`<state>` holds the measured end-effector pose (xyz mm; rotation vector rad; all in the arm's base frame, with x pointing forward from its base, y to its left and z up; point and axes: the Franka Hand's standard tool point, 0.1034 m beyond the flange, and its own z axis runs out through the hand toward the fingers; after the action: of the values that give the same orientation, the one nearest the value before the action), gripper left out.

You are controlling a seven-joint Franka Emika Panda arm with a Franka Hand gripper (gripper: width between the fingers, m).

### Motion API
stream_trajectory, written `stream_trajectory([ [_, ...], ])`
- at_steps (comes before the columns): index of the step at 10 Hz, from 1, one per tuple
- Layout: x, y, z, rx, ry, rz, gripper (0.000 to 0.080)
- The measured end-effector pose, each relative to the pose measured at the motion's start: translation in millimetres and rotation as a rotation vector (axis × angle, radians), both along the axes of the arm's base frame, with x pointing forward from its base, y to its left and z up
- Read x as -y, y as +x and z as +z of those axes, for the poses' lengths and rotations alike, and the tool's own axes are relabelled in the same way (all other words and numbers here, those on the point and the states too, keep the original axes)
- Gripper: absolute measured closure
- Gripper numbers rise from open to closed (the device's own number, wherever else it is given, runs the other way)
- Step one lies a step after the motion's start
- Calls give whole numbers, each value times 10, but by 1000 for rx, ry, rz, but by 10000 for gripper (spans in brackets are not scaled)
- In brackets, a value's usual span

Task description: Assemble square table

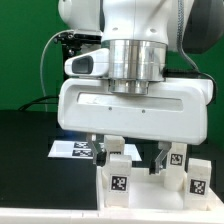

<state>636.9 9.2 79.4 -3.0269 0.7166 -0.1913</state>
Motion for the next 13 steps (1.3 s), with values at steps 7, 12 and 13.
stream_trajectory([
  [7, 52, -56, -30, -12, 79, -724, 512],
  [12, 13, -27, -41, -34, 261, -1316, 434],
  [13, 10, -27, -44, -33, 259, -1297, 434],
])
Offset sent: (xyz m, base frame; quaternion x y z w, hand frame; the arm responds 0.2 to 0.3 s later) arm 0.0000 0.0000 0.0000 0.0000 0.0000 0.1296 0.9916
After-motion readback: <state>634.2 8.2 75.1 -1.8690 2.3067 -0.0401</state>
